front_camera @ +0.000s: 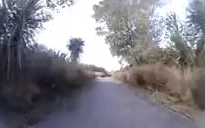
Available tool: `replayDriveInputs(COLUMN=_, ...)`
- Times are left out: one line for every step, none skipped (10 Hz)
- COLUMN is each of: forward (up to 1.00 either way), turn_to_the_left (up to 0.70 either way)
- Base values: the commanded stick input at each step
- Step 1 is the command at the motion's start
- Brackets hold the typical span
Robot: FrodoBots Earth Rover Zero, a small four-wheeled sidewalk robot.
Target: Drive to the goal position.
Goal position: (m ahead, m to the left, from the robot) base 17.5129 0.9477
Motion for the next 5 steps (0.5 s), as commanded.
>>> replayDriveInputs(forward=0.85, turn_to_the_left=0.00)
replayDriveInputs(forward=0.85, turn_to_the_left=0.00)
replayDriveInputs(forward=0.85, turn_to_the_left=0.00)
replayDriveInputs(forward=0.85, turn_to_the_left=0.00)
replayDriveInputs(forward=0.85, turn_to_the_left=0.00)
